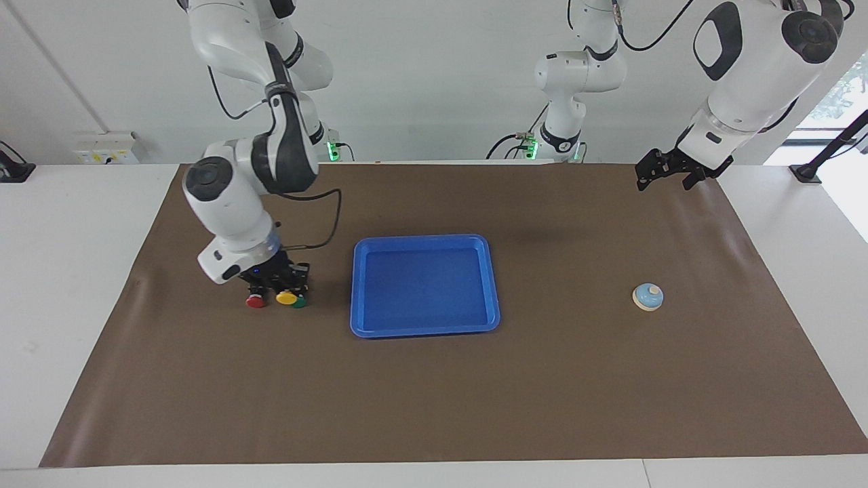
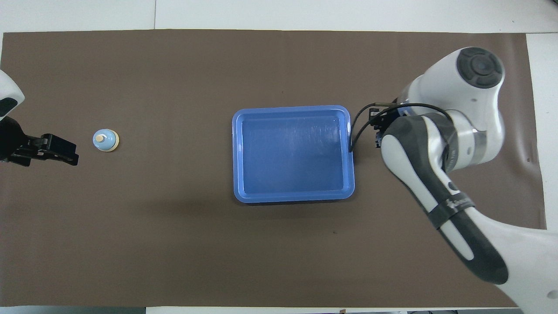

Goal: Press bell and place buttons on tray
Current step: 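Carry the yellow button into the tray and release it, then move the right gripper back and grasp the red button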

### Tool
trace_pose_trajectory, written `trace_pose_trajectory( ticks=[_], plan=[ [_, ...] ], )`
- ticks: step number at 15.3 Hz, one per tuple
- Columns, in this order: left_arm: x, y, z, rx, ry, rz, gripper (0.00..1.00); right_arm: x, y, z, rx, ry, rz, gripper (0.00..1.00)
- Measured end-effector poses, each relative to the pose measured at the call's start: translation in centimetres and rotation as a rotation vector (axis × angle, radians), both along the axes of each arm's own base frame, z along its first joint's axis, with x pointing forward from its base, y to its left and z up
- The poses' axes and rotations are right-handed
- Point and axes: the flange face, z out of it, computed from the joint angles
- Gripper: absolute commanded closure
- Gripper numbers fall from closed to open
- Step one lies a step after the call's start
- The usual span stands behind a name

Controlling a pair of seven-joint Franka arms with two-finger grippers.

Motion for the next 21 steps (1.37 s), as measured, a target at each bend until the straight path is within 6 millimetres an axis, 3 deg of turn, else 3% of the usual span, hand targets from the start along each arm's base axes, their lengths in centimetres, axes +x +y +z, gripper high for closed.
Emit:
trace_pose_trajectory(
  ticks=[1,3,5,7,8,9,10,12,14,17,19,21],
  plan=[
    [0.0,0.0,0.0,0.000,0.000,0.000,0.00,-0.7,3.0,-0.3,0.000,0.000,-0.026,1.00],
    [0.0,0.0,0.0,0.000,0.000,0.000,0.00,-1.8,6.6,-1.5,-0.003,0.012,-0.065,1.00],
    [0.0,0.0,0.0,0.000,0.000,0.000,0.00,-2.5,9.0,-3.3,-0.008,0.026,-0.085,1.00],
    [0.0,0.0,0.0,0.000,0.000,0.000,0.00,-3.2,9.8,-5.1,-0.015,0.042,-0.087,0.95],
    [0.0,0.0,0.0,0.000,0.000,0.000,0.00,-3.4,9.7,-5.8,-0.015,0.042,-0.088,0.77],
    [0.0,0.0,0.0,0.000,0.000,0.000,0.00,-3.6,9.5,-6.6,-0.013,0.036,-0.091,0.23],
    [0.0,0.0,0.0,0.000,0.000,0.000,0.00,-3.8,9.3,-7.3,-0.011,0.029,-0.093,0.00],
    [0.0,0.0,0.0,0.000,0.000,0.000,0.00,-4.3,9.1,-8.2,-0.015,0.037,-0.093,0.00],
    [0.0,0.0,0.0,0.000,0.000,0.000,0.00,-4.4,8.9,-7.8,-0.027,0.059,-0.089,0.00],
    [0.0,0.0,0.0,0.000,0.000,-0.001,0.00,-2.8,6.1,-3.8,-0.048,0.099,-0.016,0.00],
    [0.0,0.0,0.0,0.000,0.000,0.000,0.00,-1.2,0.9,-0.8,-0.036,0.091,0.050,0.00],
    [0.0,0.0,0.0,0.000,0.000,0.000,0.00,-0.6,-5.3,0.7,-0.028,0.094,0.100,0.00]
  ],
)
